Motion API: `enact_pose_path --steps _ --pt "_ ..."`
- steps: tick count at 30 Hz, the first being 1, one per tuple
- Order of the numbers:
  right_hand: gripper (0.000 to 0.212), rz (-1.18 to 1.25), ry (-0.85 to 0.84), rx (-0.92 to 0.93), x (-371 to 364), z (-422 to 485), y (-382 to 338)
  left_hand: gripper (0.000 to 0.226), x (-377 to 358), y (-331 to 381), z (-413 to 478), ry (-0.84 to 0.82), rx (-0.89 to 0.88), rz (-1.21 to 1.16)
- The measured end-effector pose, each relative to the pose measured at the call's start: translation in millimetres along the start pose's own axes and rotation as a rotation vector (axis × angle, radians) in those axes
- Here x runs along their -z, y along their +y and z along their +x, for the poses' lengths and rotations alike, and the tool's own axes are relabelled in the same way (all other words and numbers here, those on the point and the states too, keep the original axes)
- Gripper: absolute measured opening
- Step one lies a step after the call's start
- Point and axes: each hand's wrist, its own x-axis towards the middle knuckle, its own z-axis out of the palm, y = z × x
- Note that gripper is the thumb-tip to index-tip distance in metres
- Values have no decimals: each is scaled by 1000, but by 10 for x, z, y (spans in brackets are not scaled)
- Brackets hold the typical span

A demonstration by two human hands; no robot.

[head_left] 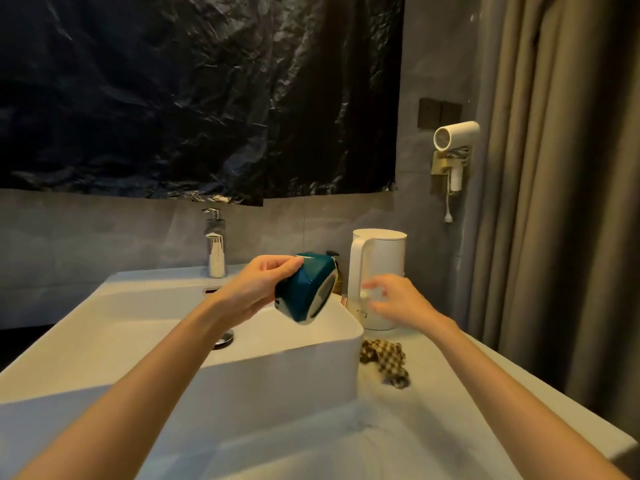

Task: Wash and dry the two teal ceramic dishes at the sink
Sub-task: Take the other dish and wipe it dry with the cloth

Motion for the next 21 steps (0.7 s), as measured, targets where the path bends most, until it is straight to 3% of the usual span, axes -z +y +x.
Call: enact_pose_path --steps 3,6,12,16,21 --pt "69 219 -142 221 307 -140 -501 26 29 4 -88 -36 -5 5" --pt "85 222 -329 305 428 -189 -850 24 111 64 -237 -56 -1 38" --pt "66 214 -493 450 212 -159 -1292 36 450 135 -675 -108 72 166" --pt "56 160 -504 580 -40 -157 -1649 35 727 143 -1070 -159 108 265" --pt "56 178 -442 773 -406 -251 -2200 32 1148 277 -1631 -76 138 407"
